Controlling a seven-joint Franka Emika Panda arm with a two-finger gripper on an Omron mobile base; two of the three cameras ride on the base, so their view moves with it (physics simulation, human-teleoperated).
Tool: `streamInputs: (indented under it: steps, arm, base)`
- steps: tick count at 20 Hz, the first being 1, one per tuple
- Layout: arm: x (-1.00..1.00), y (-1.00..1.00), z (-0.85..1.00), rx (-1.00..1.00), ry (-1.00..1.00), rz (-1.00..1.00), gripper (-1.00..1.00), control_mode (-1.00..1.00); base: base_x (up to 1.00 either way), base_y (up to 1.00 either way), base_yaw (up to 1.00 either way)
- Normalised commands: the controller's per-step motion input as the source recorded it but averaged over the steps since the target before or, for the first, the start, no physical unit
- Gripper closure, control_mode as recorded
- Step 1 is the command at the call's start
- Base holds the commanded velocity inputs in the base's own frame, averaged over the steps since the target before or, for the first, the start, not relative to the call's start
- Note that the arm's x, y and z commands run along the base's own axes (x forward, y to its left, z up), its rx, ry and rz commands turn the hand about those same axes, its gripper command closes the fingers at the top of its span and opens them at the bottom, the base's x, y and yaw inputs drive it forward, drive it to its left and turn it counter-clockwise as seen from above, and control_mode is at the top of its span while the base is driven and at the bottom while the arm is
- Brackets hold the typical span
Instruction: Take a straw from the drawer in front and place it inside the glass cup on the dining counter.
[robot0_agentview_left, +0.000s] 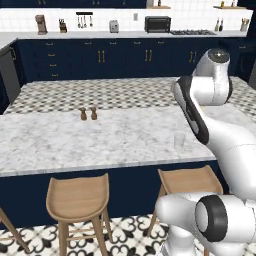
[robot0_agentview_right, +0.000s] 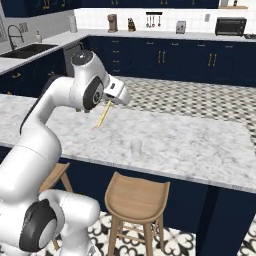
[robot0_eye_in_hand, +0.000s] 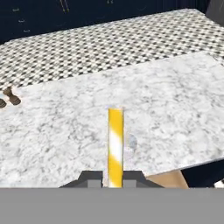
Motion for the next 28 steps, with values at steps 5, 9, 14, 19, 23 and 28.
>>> streamInputs:
  steps: [5, 9, 14, 19, 23, 28]
  arm:
    - [0.00, -0.73, 0.09, 0.24, -0.43, 0.43, 1.00, -1.00]
    - [0.26, -0.40, 0.00, 0.23, -0.30, 0.49, 1.00, -1.00]
    - [0.40, -0.06, -0.03, 0.11, -0.17, 0.49, 1.00, -1.00]
    - [0.19, 0.00, -0.22, 0.00, -0.12, 0.41, 1.00, -1.00]
    - [0.00, 0.09, -0.38, -0.05, -0.21, 0.27, 1.00, -1.00]
    - [0.00, 0.36, -0.39, -0.05, -0.18, 0.05, 1.00, -1.00]
  base:
    - [0.00, 0.00, 0.00]
    - [0.00, 0.00, 0.00]
    - [0.00, 0.00, 0.00]
    - [0.00, 0.00, 0.00]
    - [0.00, 0.00, 0.00]
    - [0.00, 0.00, 0.00]
